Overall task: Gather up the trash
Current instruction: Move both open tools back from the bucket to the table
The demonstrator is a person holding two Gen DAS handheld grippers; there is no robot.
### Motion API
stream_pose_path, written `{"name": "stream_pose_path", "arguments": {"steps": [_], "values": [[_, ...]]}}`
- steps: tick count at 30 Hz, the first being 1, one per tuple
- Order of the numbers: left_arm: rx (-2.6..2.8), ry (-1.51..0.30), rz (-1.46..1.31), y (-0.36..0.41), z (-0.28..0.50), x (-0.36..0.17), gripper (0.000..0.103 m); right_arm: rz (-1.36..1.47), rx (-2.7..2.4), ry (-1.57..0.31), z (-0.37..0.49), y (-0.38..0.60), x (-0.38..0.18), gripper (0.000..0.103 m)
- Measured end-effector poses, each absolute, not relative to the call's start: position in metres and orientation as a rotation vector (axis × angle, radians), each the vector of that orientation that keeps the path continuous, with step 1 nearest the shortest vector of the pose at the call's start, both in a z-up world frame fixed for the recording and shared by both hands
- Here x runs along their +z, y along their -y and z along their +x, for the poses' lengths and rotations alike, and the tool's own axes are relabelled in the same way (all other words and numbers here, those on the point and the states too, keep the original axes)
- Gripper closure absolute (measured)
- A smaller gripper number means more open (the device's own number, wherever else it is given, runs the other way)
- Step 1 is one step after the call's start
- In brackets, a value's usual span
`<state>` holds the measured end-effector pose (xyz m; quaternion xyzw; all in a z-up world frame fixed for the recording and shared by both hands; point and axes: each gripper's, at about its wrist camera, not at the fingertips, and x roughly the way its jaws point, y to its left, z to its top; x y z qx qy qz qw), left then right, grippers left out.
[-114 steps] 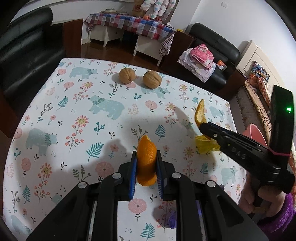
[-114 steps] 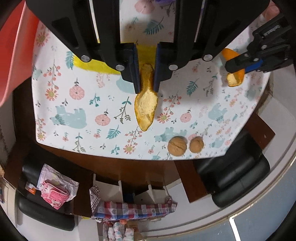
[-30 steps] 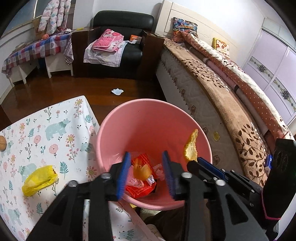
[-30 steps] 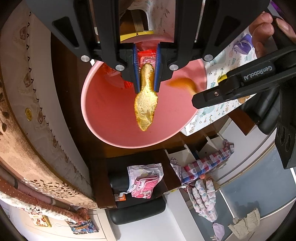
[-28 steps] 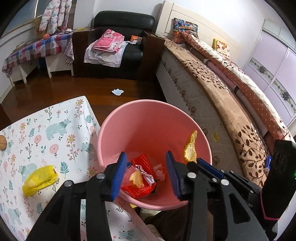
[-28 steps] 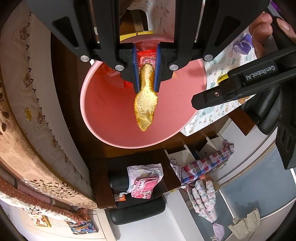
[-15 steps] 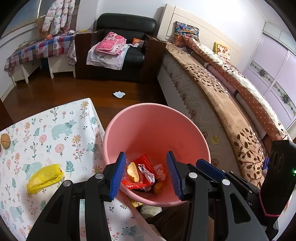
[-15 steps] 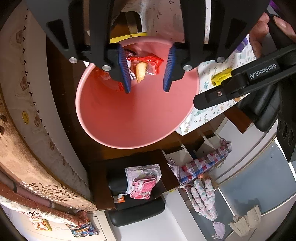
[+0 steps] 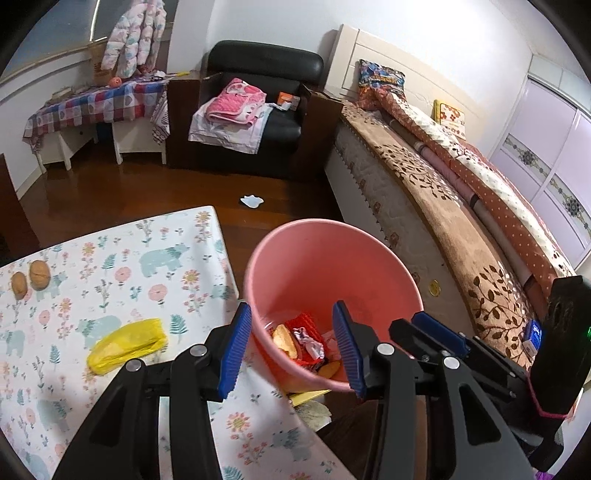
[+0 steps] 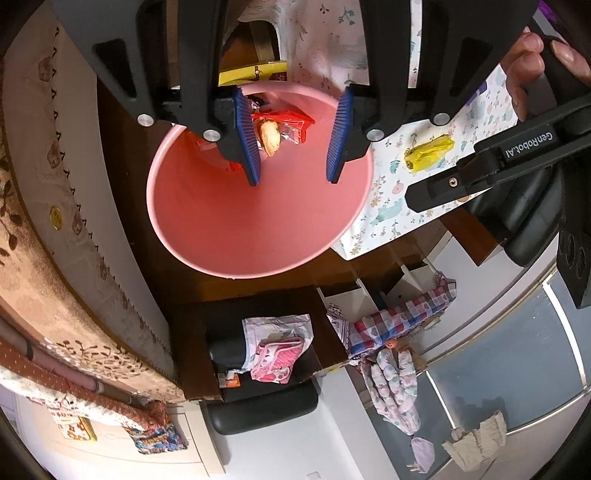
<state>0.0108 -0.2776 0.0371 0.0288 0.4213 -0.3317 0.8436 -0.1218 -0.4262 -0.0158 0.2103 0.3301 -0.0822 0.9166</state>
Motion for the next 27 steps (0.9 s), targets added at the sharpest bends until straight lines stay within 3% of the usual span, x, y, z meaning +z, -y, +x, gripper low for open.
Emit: {"name": "stream_pose_path", "arguments": {"steps": [27], "values": [[-0.612, -0.863, 0.016, 0.193, -0.013, 0.05, 0.055, 0.353, -0.114, -0.673, -0.133, 0.382, 0.003, 0.065]]}}
